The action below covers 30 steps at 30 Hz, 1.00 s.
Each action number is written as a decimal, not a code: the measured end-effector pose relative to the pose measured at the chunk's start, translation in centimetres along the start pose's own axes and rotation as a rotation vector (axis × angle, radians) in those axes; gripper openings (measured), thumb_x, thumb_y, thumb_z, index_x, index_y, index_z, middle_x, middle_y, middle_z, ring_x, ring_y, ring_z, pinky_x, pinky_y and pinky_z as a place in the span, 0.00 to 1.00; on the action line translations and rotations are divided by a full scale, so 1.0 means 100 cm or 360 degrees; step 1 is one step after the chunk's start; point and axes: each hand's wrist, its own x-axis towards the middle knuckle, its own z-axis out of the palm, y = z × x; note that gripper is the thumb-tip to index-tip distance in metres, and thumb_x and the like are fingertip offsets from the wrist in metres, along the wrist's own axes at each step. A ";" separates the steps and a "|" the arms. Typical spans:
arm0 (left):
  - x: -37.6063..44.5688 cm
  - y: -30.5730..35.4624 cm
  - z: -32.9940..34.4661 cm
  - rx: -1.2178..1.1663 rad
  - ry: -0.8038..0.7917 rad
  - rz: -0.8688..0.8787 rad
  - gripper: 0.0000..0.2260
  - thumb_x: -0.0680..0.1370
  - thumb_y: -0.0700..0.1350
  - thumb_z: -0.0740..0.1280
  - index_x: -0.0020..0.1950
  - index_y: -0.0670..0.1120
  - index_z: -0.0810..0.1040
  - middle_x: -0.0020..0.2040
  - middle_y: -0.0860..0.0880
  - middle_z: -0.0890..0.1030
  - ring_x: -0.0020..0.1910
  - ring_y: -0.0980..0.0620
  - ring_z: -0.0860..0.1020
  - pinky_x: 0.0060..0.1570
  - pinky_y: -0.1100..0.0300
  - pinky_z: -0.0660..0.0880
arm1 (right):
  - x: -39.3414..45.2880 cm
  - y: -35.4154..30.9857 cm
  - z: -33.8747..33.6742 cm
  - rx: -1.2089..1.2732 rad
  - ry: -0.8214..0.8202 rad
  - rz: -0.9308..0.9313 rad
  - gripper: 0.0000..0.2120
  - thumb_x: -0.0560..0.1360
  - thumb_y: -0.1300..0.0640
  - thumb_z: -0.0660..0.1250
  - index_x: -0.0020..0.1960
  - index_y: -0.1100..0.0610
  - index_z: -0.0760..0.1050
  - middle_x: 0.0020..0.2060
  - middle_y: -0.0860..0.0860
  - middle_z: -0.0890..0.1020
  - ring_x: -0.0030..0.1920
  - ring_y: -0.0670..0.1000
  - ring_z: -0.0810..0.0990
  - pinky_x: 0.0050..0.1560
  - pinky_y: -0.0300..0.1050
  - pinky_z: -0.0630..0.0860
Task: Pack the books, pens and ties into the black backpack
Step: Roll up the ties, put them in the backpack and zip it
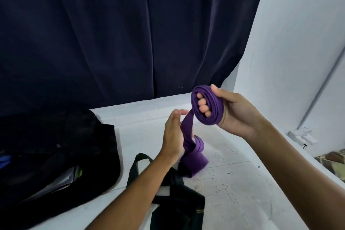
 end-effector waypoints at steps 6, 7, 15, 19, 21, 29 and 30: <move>0.020 0.012 -0.032 -0.0013 -0.0722 -0.0725 0.36 0.80 0.67 0.42 0.55 0.41 0.78 0.22 0.49 0.67 0.21 0.53 0.64 0.27 0.62 0.64 | -0.006 -0.021 0.003 0.0184 0.0162 -0.0270 0.19 0.81 0.53 0.58 0.45 0.64 0.81 0.37 0.54 0.82 0.34 0.48 0.82 0.35 0.38 0.80; 0.027 0.012 -0.038 0.0422 -0.0656 -0.0649 0.36 0.80 0.67 0.41 0.56 0.42 0.78 0.27 0.47 0.73 0.25 0.51 0.69 0.29 0.61 0.67 | -0.007 -0.022 0.004 0.0176 0.0166 -0.0273 0.19 0.81 0.54 0.58 0.44 0.64 0.82 0.38 0.54 0.82 0.35 0.49 0.82 0.35 0.38 0.80; 0.024 0.031 -0.021 0.0211 0.0014 0.0333 0.08 0.74 0.49 0.66 0.52 0.50 0.79 0.48 0.50 0.82 0.48 0.55 0.79 0.45 0.62 0.76 | -0.008 -0.026 0.021 0.0141 0.0157 -0.0202 0.19 0.80 0.55 0.58 0.43 0.67 0.81 0.37 0.57 0.82 0.35 0.50 0.83 0.36 0.39 0.80; 0.006 0.030 0.010 0.0101 -0.0256 0.0314 0.19 0.71 0.43 0.74 0.61 0.46 0.77 0.56 0.49 0.83 0.57 0.53 0.80 0.56 0.54 0.79 | -0.009 -0.029 0.029 0.0117 0.0095 -0.0229 0.17 0.78 0.54 0.60 0.46 0.67 0.79 0.36 0.56 0.82 0.34 0.49 0.83 0.35 0.38 0.81; 0.002 0.031 0.026 0.0006 -0.0291 0.0246 0.23 0.71 0.39 0.76 0.65 0.43 0.75 0.54 0.47 0.84 0.54 0.49 0.82 0.55 0.51 0.80 | -0.011 -0.031 0.032 0.0088 0.0088 -0.0227 0.16 0.77 0.53 0.60 0.48 0.66 0.78 0.36 0.56 0.82 0.34 0.49 0.83 0.36 0.38 0.81; 0.007 0.023 0.035 -0.0070 0.0014 0.0058 0.11 0.73 0.35 0.74 0.51 0.46 0.79 0.41 0.45 0.86 0.41 0.49 0.85 0.46 0.54 0.82 | -0.021 -0.040 0.026 0.0001 0.0141 -0.0230 0.19 0.80 0.55 0.58 0.46 0.67 0.81 0.39 0.58 0.83 0.37 0.51 0.84 0.38 0.39 0.81; 0.007 0.021 0.031 -0.0048 0.0040 0.0048 0.11 0.72 0.35 0.75 0.51 0.46 0.79 0.40 0.45 0.86 0.41 0.48 0.85 0.45 0.53 0.82 | -0.023 -0.040 0.024 -0.0025 0.0148 -0.0231 0.18 0.81 0.55 0.58 0.49 0.68 0.79 0.40 0.58 0.83 0.38 0.52 0.84 0.39 0.40 0.82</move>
